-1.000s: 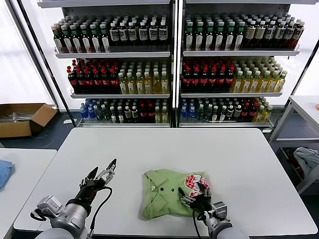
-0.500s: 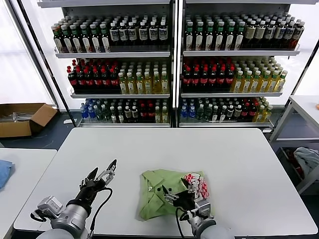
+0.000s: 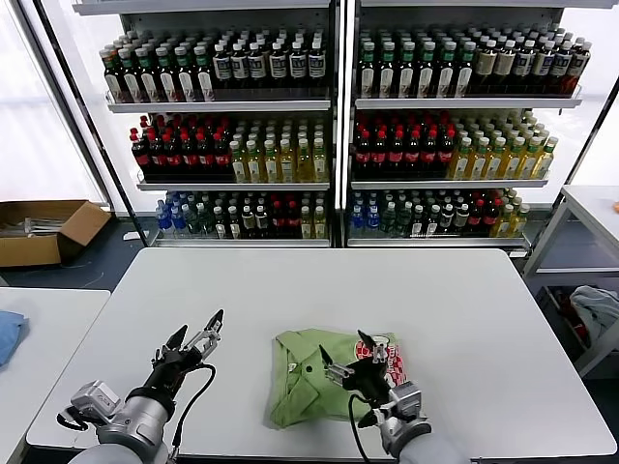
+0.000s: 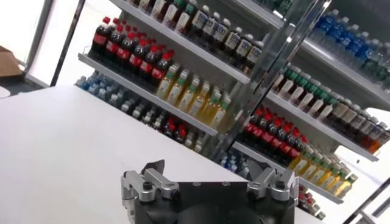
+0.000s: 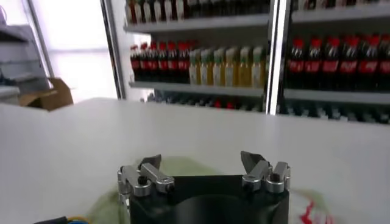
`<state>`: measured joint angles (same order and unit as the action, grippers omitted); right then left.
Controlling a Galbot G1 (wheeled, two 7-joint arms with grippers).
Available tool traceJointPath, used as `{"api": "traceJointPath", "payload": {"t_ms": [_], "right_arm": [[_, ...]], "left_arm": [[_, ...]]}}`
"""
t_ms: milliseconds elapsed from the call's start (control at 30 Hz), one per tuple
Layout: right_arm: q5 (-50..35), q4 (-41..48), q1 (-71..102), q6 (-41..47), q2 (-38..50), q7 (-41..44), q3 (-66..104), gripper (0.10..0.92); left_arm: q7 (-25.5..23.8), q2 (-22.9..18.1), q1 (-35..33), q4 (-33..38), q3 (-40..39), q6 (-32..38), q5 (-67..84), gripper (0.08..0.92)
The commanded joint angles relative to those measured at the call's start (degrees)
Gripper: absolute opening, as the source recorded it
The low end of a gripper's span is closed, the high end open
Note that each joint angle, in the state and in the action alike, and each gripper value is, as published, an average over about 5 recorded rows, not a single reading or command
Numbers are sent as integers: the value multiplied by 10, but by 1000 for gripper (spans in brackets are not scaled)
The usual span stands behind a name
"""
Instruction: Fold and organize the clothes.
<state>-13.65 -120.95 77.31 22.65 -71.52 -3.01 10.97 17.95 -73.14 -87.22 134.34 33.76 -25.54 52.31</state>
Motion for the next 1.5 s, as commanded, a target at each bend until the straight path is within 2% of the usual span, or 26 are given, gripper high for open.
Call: {"api": "traceJointPath", "payload": {"t_ms": [33,233,500,633,767,1133,1500], "right_arm": [[-25,-78,70,-108,17,76,194,823],[-51,-47,107,-139,9,119,289,823],[-64,18,114,-167,-8,175,412,823],[-68,42,119,-178,-23,188,454,823],[-69,59,131,-195,-26,189,471,823],[-78,61,122,-195,-49,179,479,823],[-70,56,109,-176,-56,186,482,823]], "left_arm": [[-97,4,-9,-11,36,13,-78,823],[-161,15,-12,-28,75,28,-136,823],[-227,41,-12,-84,113,92,-211,823],[-255,28,-14,-110,141,127,-235,823],[-282,10,-16,-114,173,130,-216,823],[-335,-4,-5,-122,218,127,-204,823],[-362,-1,-5,-129,236,127,-200,823]]}}
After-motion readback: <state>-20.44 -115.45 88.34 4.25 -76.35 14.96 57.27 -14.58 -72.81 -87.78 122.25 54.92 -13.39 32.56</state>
